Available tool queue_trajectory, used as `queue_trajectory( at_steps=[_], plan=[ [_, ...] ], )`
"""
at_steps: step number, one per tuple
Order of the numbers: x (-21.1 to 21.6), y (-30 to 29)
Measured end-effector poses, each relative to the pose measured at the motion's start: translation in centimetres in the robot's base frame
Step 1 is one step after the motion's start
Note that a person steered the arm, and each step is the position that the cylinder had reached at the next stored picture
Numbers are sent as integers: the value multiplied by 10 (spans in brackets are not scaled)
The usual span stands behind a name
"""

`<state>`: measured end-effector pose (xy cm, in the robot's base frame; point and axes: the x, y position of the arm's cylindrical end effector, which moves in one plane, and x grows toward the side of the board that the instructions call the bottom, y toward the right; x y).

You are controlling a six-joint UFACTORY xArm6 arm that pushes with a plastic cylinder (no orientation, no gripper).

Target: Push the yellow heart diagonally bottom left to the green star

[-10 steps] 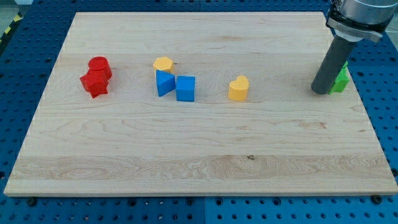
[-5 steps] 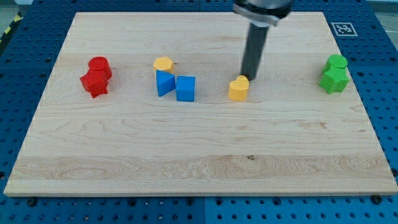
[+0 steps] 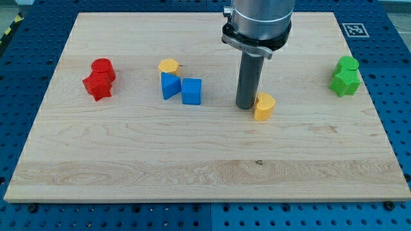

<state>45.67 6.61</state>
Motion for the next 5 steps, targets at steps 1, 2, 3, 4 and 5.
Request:
queue_trajectory(
  at_steps=[1,2,3,4,5],
  plan=[
    [0,27],
    [-7,48],
    [-10,70],
    [-10,99],
    [-3,109]
  ],
)
